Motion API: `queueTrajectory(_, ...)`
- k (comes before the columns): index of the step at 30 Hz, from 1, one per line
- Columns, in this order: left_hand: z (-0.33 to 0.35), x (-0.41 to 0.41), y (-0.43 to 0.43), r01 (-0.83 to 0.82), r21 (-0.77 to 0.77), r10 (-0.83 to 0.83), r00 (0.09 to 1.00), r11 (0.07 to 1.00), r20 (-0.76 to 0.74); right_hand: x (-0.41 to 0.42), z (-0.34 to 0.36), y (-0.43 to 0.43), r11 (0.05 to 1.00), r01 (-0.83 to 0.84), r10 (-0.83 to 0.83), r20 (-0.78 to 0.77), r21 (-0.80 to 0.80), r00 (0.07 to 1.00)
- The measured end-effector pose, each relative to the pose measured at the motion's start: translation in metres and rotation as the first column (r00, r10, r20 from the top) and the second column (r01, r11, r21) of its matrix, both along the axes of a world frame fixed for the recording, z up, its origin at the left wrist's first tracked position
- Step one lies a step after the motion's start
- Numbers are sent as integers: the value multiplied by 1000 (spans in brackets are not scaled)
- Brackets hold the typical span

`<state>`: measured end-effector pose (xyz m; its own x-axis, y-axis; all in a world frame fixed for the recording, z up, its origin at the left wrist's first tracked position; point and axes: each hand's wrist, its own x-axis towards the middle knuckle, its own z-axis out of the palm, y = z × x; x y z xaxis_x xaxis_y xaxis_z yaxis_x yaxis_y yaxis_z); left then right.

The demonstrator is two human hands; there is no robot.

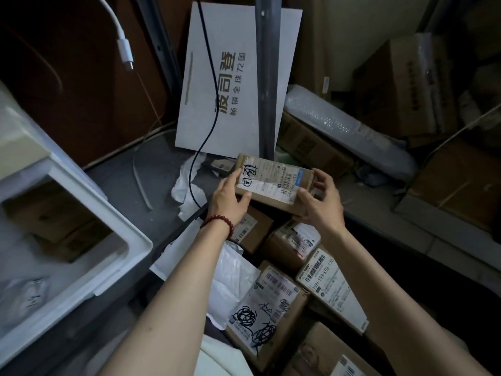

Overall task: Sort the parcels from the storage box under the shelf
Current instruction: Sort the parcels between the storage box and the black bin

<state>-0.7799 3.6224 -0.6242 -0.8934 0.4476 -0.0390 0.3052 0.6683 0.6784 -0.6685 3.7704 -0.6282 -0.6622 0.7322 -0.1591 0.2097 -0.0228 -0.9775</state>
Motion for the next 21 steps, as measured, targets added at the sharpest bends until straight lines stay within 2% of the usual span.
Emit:
queueTrajectory(8, 1, -5, -12, -28, 14, 28, 999, 1000, -21, -5, 5, -9, 1000, -3, 3, 15, -7, 1000)
queueTrajectory(12, 4, -9, -10, -39, 30, 41, 998, 999, -49, 0, 8, -8, 994, 16, -16, 0, -110, 1000)
queueTrajectory(17, 9, -7, -4, 1, 82, 6, 996, 997, -89, 8, 5, -7, 976, 41, -57, -71, -213, 996)
queueTrajectory(21, 12, -6, 4, 47, 134, -32, 993, 990, -112, 11, 4, -4, 983, 14, -40, -137, -186, 990)
